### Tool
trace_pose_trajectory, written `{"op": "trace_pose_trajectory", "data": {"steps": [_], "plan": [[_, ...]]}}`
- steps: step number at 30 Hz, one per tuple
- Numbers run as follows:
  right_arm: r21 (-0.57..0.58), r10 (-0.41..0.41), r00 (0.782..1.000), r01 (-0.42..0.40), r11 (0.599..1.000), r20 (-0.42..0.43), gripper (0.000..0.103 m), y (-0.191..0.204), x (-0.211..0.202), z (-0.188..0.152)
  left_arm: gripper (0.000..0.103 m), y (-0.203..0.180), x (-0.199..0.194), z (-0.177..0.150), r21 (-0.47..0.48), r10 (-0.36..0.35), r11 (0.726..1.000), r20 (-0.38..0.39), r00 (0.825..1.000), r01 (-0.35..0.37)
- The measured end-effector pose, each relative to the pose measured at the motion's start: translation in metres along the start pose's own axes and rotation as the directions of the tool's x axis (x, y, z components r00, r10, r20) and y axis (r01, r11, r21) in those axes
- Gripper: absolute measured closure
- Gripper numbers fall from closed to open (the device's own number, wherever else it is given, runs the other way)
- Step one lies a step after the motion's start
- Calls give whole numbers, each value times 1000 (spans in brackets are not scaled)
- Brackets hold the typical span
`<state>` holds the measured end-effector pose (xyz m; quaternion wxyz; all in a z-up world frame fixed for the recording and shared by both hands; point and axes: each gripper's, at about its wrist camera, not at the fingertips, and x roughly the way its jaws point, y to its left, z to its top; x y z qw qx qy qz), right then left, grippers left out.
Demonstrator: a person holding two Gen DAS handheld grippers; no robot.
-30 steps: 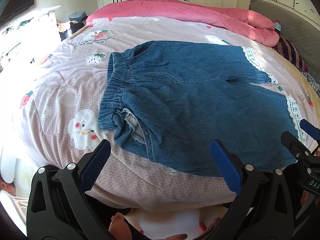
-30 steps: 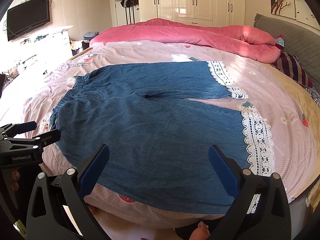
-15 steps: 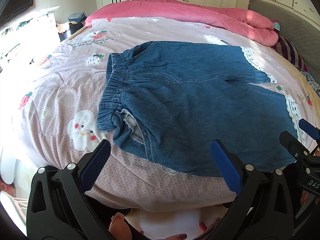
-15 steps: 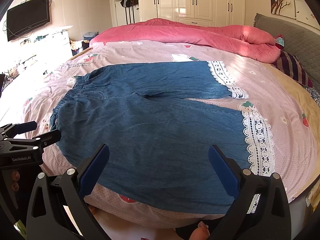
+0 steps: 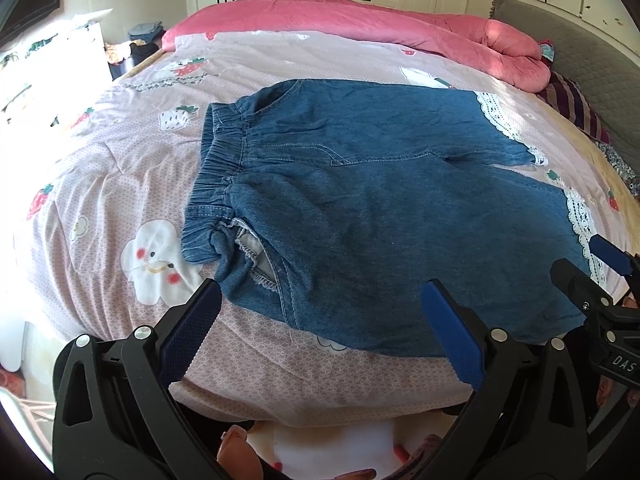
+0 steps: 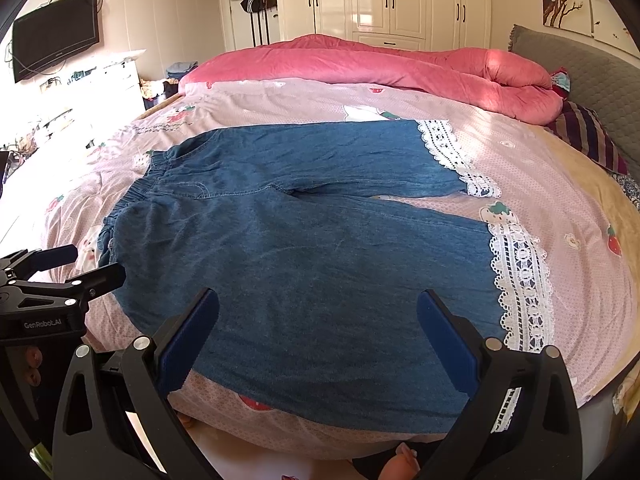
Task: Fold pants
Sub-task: 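Grasp the elastic waistband with the left tool while the right tool grasps the denim leg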
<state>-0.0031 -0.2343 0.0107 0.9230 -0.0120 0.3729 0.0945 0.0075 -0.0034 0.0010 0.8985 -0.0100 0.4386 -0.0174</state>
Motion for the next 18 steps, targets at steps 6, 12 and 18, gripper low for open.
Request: {"op": "trace_pose_trajectory", "data": {"steps": [6, 12, 18], "plan": [[-17, -1, 1000, 1, 1000, -3, 4, -4, 12, 12, 9, 11, 13, 13, 20, 6, 1000, -6, 1000, -6], [-46, 44, 999, -44, 998, -20, 4, -4, 36, 45, 9, 41, 28, 46, 6, 36, 999, 6, 999, -36], [-102, 101, 992, -108, 989, -73, 4, 3, 73, 82, 9, 75, 51, 90, 17, 81, 997, 22, 996, -82]]}}
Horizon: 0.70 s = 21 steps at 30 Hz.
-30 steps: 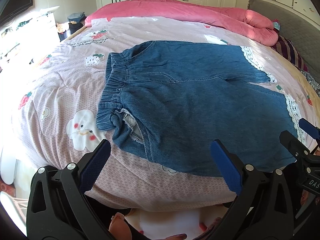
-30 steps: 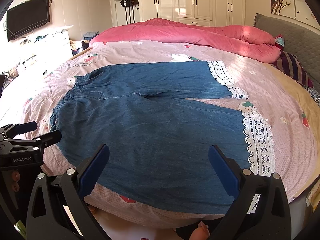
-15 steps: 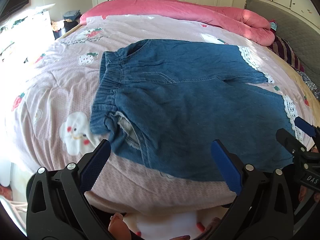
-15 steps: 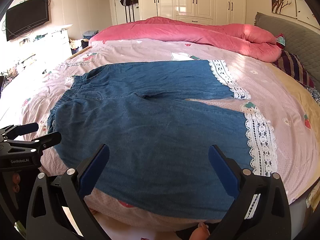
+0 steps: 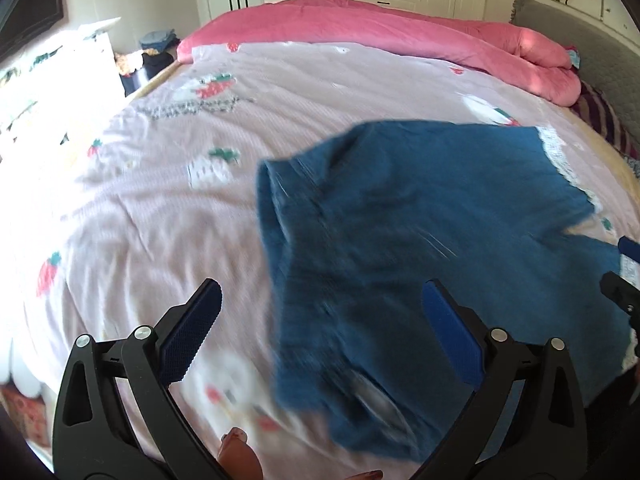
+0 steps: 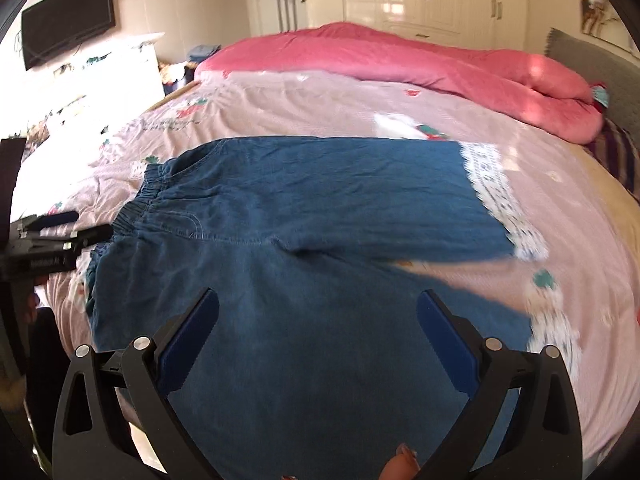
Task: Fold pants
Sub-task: 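Grasp the elastic waistband with the left tool while the right tool grasps the denim leg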
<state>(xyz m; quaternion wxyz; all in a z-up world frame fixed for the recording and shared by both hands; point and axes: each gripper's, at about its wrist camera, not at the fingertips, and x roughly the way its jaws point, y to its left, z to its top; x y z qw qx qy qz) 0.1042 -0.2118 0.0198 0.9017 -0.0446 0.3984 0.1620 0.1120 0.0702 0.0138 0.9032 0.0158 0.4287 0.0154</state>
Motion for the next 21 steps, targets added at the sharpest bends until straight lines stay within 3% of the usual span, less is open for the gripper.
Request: {"op": "trace_pose_trajectory", "data": {"steps": [3, 9, 14, 19, 20, 21], "plan": [[-23, 39, 999, -40, 999, -20, 4, 0, 20, 21, 9, 14, 21, 22, 14, 23, 1000, -2, 1000, -23], [-47, 71, 996, -73, 996, -54, 4, -4, 58, 57, 9, 29, 71, 57, 35, -47, 998, -63, 997, 49], [-98, 78, 994, -85, 992, -76, 4, -4, 89, 89, 11, 24, 100, 71, 104, -14, 994, -55, 998, 19], [-205, 100, 991, -117, 972, -90, 4, 4, 115, 118, 30, 22, 119, 82, 130, -44, 990, -73, 996, 54], [-219, 108, 989, -128, 967, -99, 4, 6, 122, 124, 43, 22, 124, 83, 134, -47, 989, -84, 995, 58], [-238, 103, 989, -127, 963, -108, 4, 8, 131, 131, 50, 22, 128, 84, 133, -53, 989, -90, 995, 65]]}}
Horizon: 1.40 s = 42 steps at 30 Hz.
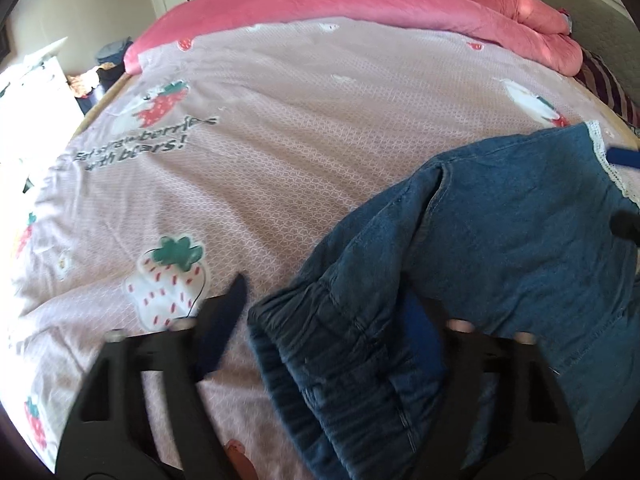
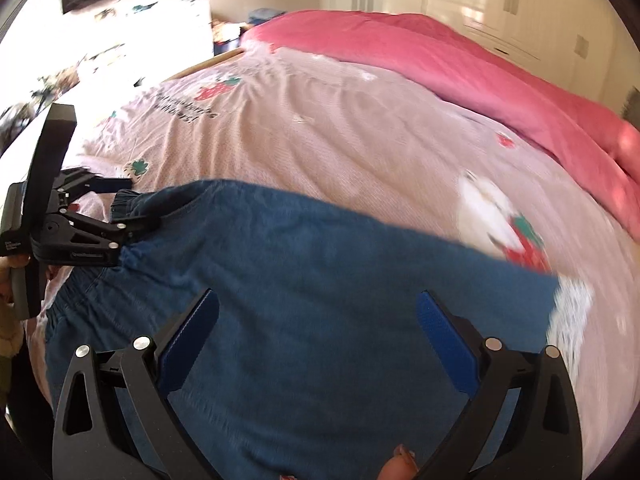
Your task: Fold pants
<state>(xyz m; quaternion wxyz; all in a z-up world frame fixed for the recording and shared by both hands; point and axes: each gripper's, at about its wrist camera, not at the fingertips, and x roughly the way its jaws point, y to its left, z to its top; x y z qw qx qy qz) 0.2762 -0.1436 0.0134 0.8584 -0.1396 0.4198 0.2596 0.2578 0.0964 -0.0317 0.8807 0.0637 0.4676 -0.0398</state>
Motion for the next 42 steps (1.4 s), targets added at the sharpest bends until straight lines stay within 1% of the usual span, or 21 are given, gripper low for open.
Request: {"op": "trace_pose_trajectory", "data": {"steps": [1, 2, 4, 6, 10, 15, 18, 19, 20, 21, 22, 23, 25, 28, 30, 32, 34, 37, 39, 42], "plan": [[-11, -2, 1000, 2, 1000, -6, 4, -1, 5, 5, 50, 1, 3, 0, -2, -8, 1000, -6, 1000, 8], [-24, 1, 1000, -1, 1000, -16, 4, -1, 11, 11, 55, 2, 6, 0, -6, -15, 1000, -8, 1000, 15], [-68, -13, 999, 10, 998, -33, 4, 0, 26, 24, 63, 8, 10, -1, -28, -60, 998, -3, 998, 60], [-128, -30, 999, 24, 991, -44, 4, 2, 39, 34, 68, 16, 8, -2, -68, -106, 992, 6, 994, 106], [-212, -53, 996, 36, 977, -72, 4, 7, 60, 51, 71, 23, -6, 0, -92, -134, 986, 66, 989, 140], [-334, -21, 992, -23, 942, -127, 4, 20, 83, 62, 71, 22, -21, 2, -81, -136, 986, 124, 983, 147], [-343, -10, 983, -54, 938, -181, 6, 20, 97, 64, 71, 20, -29, 2, -65, -131, 988, 151, 980, 142], [-343, 2, 982, -68, 937, -190, 11, 19, 100, 64, 71, 20, -31, 2, -63, -131, 988, 156, 979, 142], [-342, 20, 981, -87, 936, -194, 21, 18, 101, 63, 71, 19, -33, 2, -61, -130, 988, 162, 978, 142], [-335, 57, 978, -124, 934, -201, 46, 16, 100, 63, 71, 19, -35, 1, -57, -129, 988, 165, 978, 140], [-331, 76, 976, -141, 933, -202, 60, 17, 99, 63, 71, 18, -36, 1, -52, -123, 990, 167, 978, 133], [-335, 95, 977, -156, 929, -193, 66, 17, 95, 61, 71, 16, -37, 0, -41, -111, 992, 172, 979, 119], [-366, 105, 980, -161, 917, -170, 95, 22, 85, 57, 71, 15, -40, -1, -38, -102, 993, 179, 979, 110], [-373, 114, 988, -144, 917, -102, 99, 22, 61, 52, 71, 16, -44, -2, -43, -98, 993, 195, 976, 108], [-358, 123, 991, -131, 925, -46, 99, 20, 39, 50, 71, 14, -51, -6, -47, -100, 993, 210, 972, 113], [-344, 130, 991, -118, 931, 12, 99, 20, 12, 46, 71, 13, -58, -9, -40, -98, 993, 227, 969, 110], [-343, 140, 989, -115, 932, 48, 99, 25, -10, 40, 71, 11, -69, -12, -25, -98, 994, 254, 962, 107], [-347, 145, 986, -109, 931, 80, 99, 37, -46, 24, 71, 10, -82, -18, -17, -111, 993, 291, 950, 121], [-349, 145, 985, -106, 931, 88, 99, 47, -63, 12, 71, 9, -88, -25, -16, -120, 991, 306, 944, 131], [-338, 134, 987, -98, 936, 84, 99, 63, -79, -11, 71, 1, -98, -37, 5, -102, 994, 320, 942, 106]]}}
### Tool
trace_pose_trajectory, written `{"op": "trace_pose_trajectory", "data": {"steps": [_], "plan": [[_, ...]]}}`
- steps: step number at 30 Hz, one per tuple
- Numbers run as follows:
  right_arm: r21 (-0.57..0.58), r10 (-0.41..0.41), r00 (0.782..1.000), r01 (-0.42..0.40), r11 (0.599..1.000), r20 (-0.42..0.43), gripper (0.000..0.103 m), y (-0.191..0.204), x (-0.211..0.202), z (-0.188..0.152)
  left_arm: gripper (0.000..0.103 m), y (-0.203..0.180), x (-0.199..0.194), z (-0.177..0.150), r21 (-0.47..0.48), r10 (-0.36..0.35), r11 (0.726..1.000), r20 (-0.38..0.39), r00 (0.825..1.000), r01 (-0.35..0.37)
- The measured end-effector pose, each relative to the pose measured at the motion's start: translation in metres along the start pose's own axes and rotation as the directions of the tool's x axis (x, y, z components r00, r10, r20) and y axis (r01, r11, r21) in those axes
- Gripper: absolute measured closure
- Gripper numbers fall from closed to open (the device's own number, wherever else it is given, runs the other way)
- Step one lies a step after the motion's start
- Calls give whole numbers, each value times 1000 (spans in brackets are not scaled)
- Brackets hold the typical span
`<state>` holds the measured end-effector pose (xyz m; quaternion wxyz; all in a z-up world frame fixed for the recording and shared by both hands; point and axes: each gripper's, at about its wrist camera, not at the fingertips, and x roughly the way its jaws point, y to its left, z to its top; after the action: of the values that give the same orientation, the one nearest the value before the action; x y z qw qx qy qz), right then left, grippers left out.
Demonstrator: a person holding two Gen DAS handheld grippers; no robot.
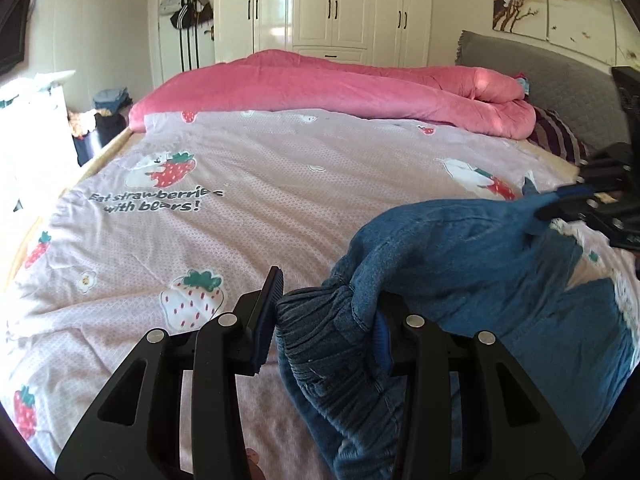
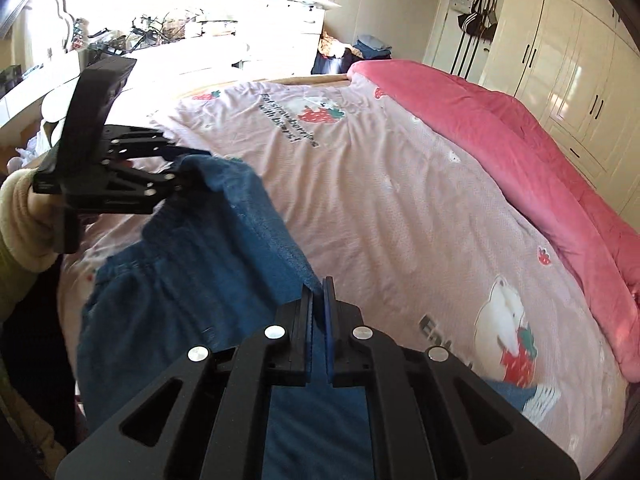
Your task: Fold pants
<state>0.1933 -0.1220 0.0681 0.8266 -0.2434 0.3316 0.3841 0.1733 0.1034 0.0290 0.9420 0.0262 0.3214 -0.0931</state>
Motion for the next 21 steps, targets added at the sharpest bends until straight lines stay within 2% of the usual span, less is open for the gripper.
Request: {"op": "trace_pose_trajectory", "data": {"steps": [4, 8, 14, 17, 21], "plan": [[75, 3, 1000, -2, 997, -4, 99, 22, -15, -24, 71, -11, -23, -16, 29, 10, 1000, 42, 999, -11], [157, 18, 999, -24, 987, 40, 99, 40, -33, -49, 71, -20, -47, -32, 48, -14, 999, 89, 996, 10], [283, 29, 996, -51, 958, 81, 99, 49, -60, -81, 71, -49, -73, -53, 200, -39, 980, 180, 983, 2], [301, 26, 996, -51, 952, 86, 99, 59, -69, -98, 70, -63, -81, -66, 282, -54, 960, 184, 981, 0], [314, 58, 994, -84, 946, 91, 99, 82, -76, -118, 70, -71, -91, -83, 322, -72, 947, 156, 985, 18]]}}
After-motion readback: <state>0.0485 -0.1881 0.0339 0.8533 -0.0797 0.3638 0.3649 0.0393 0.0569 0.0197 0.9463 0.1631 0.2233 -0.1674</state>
